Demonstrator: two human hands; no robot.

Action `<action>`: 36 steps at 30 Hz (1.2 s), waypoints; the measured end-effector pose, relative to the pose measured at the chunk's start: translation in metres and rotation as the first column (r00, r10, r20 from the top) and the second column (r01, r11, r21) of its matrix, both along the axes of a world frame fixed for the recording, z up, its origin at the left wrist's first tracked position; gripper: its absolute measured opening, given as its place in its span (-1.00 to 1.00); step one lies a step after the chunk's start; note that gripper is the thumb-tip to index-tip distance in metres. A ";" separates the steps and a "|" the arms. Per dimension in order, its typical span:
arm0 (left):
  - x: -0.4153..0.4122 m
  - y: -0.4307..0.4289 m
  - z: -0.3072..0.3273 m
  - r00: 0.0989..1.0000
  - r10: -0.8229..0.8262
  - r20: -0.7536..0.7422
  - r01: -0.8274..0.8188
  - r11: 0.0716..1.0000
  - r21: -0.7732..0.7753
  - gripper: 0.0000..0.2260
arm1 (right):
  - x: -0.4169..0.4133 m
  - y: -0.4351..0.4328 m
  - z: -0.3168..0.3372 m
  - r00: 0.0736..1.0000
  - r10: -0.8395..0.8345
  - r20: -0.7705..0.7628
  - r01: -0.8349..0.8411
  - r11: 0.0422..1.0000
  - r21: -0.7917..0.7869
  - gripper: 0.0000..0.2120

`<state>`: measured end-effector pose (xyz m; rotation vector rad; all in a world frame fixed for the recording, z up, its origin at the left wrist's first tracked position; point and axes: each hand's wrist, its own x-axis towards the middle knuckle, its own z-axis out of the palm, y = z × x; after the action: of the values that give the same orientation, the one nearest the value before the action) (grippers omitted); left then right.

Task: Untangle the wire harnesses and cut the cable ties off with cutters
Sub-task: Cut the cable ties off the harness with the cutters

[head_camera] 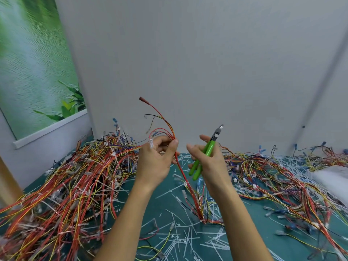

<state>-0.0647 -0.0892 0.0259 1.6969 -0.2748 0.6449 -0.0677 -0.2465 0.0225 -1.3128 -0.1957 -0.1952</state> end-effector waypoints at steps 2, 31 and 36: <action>-0.004 -0.006 0.002 0.999 0.034 0.035 -0.035 0.998 0.044 -0.89 | -0.003 0.006 -0.003 0.999 0.011 0.052 -0.010 1.000 -0.029 -0.48; -0.016 -0.014 0.011 0.835 -0.536 -0.127 0.447 0.794 -0.411 -0.86 | 0.001 -0.012 0.008 0.997 0.082 0.011 -0.081 0.948 0.308 -0.74; -0.014 -0.009 0.009 0.756 -0.636 -0.155 0.530 0.733 -0.427 -0.76 | 0.004 -0.016 0.008 0.978 0.203 -0.038 -0.169 0.892 0.420 -0.74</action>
<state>-0.0791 -0.0985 0.0345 1.2193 -0.4344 -0.0477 -0.0638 -0.2624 0.0310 -0.8682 -0.1974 -0.0157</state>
